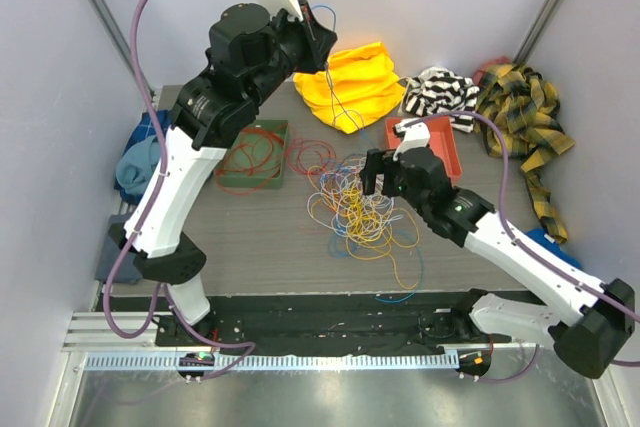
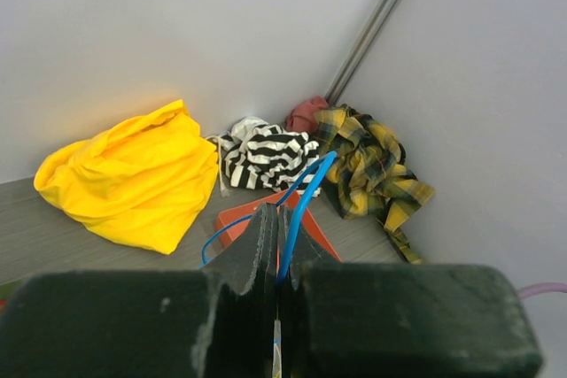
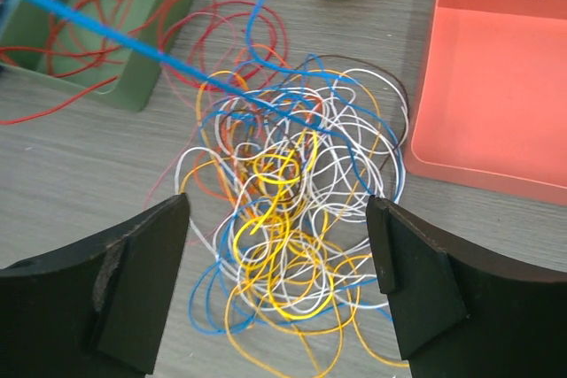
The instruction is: Untangle the cables
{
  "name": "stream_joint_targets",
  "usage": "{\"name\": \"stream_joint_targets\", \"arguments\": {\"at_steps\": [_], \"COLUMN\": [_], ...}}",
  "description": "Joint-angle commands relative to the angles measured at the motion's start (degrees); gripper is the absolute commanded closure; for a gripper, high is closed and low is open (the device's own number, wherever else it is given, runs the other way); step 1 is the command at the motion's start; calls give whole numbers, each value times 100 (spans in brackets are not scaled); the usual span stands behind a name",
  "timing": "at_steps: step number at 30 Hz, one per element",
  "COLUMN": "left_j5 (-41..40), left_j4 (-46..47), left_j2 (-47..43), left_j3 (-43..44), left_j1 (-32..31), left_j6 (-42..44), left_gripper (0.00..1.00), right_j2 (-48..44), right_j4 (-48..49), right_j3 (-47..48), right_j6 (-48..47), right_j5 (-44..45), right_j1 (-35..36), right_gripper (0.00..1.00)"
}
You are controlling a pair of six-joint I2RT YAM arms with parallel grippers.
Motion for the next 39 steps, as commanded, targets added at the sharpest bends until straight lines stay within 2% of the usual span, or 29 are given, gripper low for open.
{"name": "stream_joint_targets", "arguments": {"at_steps": [1,13,16,17,20,23,25,31,35,39], "left_j5": [155,261,287,287,261,139,68,-275,-319,-21], "left_j4": [220,194,238,247,203,159,211,159,150,212], "left_j2": [-316,-509,-606,-615,-659,-720,-773,-712,-545,-378], "left_j3": [-43,-210,-333,-369,-404,-474,-649,-887,-949,-993], "left_j1": [-13,-13,-22,-22,-13,-22,-22,-13,-22,-22], "left_j6": [5,-30,-48,-48,4,110,154,312,278,6], "left_gripper": [100,100,100,100,100,100,100,100,100,100], "right_j2": [522,1630,1955,2078,2035,1536,877,-494,-637,-611], "right_j4": [515,761,787,779,744,734,848,640,260,488], "right_j3": [102,-21,93,163,198,120,41,198,742,805], "right_j6": [-152,208,270,331,445,525,525,367,340,297], "right_j5": [599,1969,2032,2058,2094,2015,1875,803,275,-86], "right_j1": [9,-9,-131,-158,-176,-106,17,290,352,369], "right_gripper": [13,42,49,64,99,99,99,99,99,99]}}
